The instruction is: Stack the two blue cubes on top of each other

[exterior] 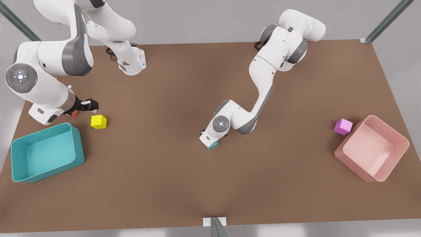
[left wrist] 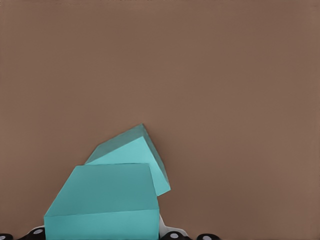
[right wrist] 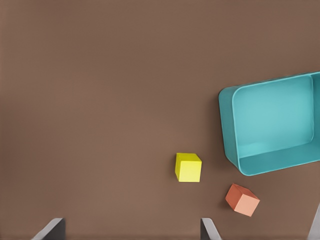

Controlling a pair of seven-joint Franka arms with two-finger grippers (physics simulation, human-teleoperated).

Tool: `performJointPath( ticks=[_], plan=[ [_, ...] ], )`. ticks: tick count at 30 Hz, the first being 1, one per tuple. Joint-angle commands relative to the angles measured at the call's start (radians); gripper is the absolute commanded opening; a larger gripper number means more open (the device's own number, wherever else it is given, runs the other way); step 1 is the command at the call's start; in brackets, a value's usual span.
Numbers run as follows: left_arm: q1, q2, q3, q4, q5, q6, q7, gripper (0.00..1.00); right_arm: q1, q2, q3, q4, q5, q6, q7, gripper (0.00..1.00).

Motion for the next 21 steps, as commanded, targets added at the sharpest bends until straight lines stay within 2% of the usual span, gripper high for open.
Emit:
performJointPath(
  ticks=[1,3,4,5,6,21],
  plan=[
    [0.0,0.004,0.0,0.009,-0.007,0.029,-0.194,0.59,0.0,-0.001,0.0,0.0,0.0,-0.002,-0.014,1.0],
    [0.0,0.007,0.0,0.011,-0.007,0.029,-0.192,0.6,0.0,-0.001,0.0,0.0,0.0,0.0,-0.014,1.0],
    [-0.002,0.009,0.0,0.011,-0.009,0.029,-0.194,0.64,0.0,-0.001,0.0,0.0,0.0,-0.002,-0.014,1.0],
    [-0.002,0.01,0.0,0.011,-0.009,0.029,-0.192,0.76,0.0,0.0,0.0,0.0,-0.001,-0.002,-0.014,1.0],
    [-0.002,0.01,0.0,0.011,-0.009,0.029,-0.192,1.0,0.0,0.0,0.0,0.0,-0.001,-0.002,-0.014,1.0],
    [0.006,-0.034,-0.002,0.011,-0.011,-0.012,-0.195,1.0,-0.001,0.002,-0.001,0.002,-0.004,-0.002,-0.015,1.0]
  ],
)
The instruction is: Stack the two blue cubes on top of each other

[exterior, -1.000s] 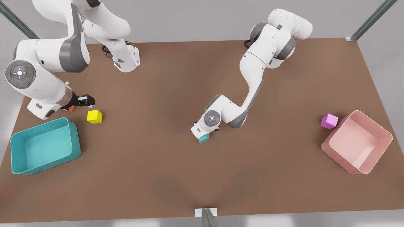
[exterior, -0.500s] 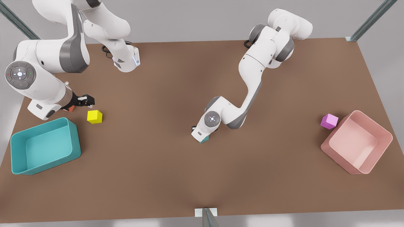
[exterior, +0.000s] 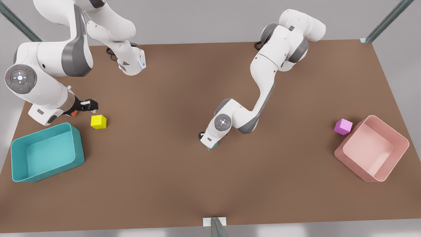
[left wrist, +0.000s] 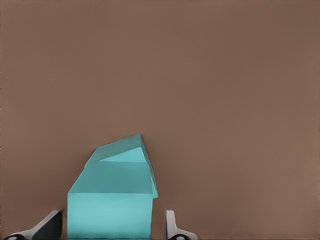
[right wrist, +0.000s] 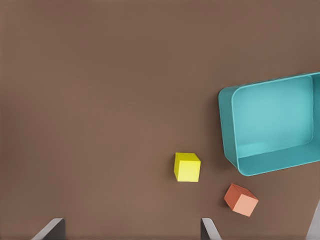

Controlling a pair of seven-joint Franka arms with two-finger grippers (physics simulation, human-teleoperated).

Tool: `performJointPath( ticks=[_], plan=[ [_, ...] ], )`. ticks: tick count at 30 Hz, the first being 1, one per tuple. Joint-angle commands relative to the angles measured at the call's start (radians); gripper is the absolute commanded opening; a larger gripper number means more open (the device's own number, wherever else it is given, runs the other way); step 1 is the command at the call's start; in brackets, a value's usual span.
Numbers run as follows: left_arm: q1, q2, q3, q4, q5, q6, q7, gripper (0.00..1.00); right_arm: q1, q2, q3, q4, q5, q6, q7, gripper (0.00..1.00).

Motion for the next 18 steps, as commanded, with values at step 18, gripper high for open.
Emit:
performJointPath(
  ticks=[18],
  plan=[
    [0.519,-0.685,0.082,-0.185,0.115,-0.794,0.783,1.0,-0.007,0.0,-0.001,0.002,-0.006,-0.001,-0.006,1.0]
  ],
)
